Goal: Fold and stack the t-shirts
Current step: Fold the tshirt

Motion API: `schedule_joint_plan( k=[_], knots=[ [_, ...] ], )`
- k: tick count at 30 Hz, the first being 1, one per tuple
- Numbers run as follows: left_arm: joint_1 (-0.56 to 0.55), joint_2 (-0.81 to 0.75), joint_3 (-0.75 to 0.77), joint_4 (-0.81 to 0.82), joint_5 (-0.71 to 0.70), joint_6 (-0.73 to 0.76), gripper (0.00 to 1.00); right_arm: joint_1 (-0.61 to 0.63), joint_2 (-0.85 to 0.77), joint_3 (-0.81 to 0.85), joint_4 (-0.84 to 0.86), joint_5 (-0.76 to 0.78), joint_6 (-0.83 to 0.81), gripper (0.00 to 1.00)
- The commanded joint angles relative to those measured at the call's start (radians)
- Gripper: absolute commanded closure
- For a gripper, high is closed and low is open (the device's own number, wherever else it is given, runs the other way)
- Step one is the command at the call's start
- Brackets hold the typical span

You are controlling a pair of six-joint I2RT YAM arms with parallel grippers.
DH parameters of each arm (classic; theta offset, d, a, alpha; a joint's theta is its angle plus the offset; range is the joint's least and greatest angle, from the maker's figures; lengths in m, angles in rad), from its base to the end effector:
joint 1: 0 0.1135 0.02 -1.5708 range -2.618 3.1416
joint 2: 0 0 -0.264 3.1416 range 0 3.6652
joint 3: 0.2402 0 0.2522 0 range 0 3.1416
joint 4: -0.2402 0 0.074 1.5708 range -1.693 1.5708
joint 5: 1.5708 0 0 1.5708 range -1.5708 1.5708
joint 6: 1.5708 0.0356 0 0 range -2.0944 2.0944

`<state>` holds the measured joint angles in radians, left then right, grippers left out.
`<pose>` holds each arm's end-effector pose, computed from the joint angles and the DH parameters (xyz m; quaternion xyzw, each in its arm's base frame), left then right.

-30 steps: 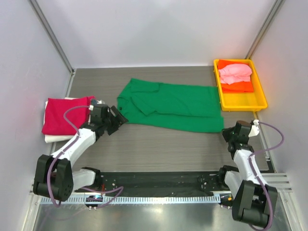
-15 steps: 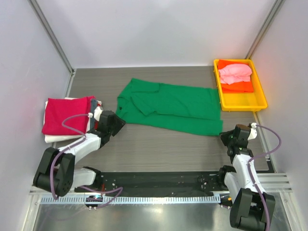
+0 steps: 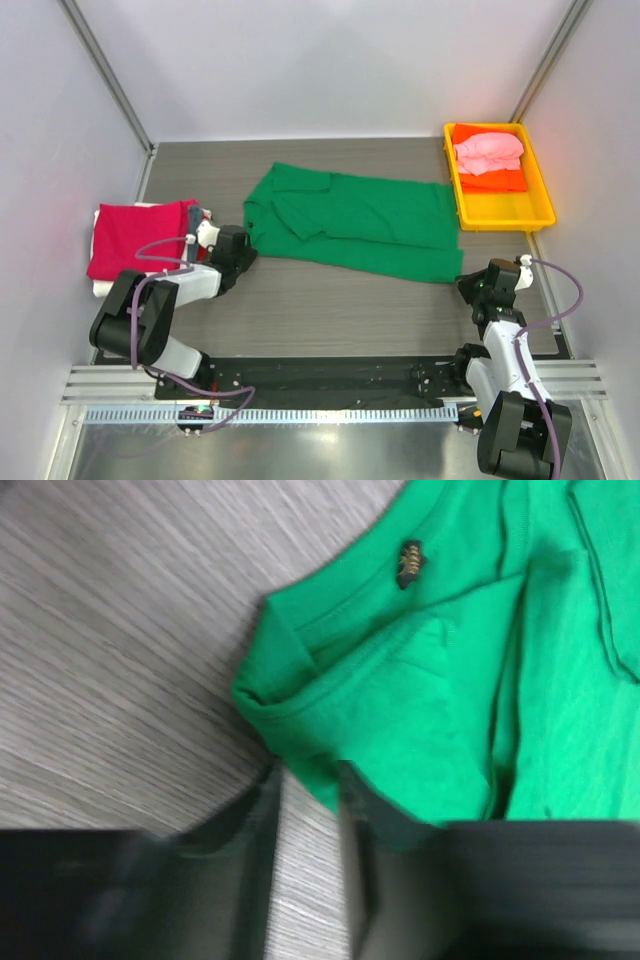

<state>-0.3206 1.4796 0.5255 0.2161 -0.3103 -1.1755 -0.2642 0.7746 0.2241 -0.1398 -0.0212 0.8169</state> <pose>0.2563 -0.0736 0.1387 -0.4314 0.7964 -0.1682 0.3891 0.1508 -0.0400 0.1514 0.4616 0.7779 0.1255 0.4074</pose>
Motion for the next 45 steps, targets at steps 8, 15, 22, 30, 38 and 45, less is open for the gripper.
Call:
schedule_joint_plan(
  k=[8, 15, 22, 30, 38, 45],
  knots=[
    [-0.002, 0.054, 0.094, -0.098, -0.062, 0.073, 1.0, -0.003, 0.02, 0.018, 0.031, -0.006, -0.027, 0.99],
    [-0.002, -0.061, 0.294, -0.308, -0.116, 0.171, 1.0, -0.003, 0.159, 0.205, 0.02, -0.006, 0.017, 0.99],
    [-0.002, -0.205, 0.562, -0.511, -0.113, 0.252, 1.0, -0.003, 0.232, 0.581, -0.089, -0.026, 0.059, 0.99],
    [0.0, -0.392, 0.209, -0.557, -0.092, 0.203, 1.0, -0.004, 0.028, 0.267, -0.148, -0.082, 0.073, 0.99],
    [0.0, -0.698, -0.088, -0.632, -0.024, 0.145, 1.0, -0.004, -0.267, 0.08, -0.345, -0.054, 0.09, 0.99],
    [-0.002, -0.843, -0.16, -0.701, -0.01, 0.137, 1.0, -0.003, -0.351, 0.072, -0.442, -0.037, 0.048, 0.99]
  ],
)
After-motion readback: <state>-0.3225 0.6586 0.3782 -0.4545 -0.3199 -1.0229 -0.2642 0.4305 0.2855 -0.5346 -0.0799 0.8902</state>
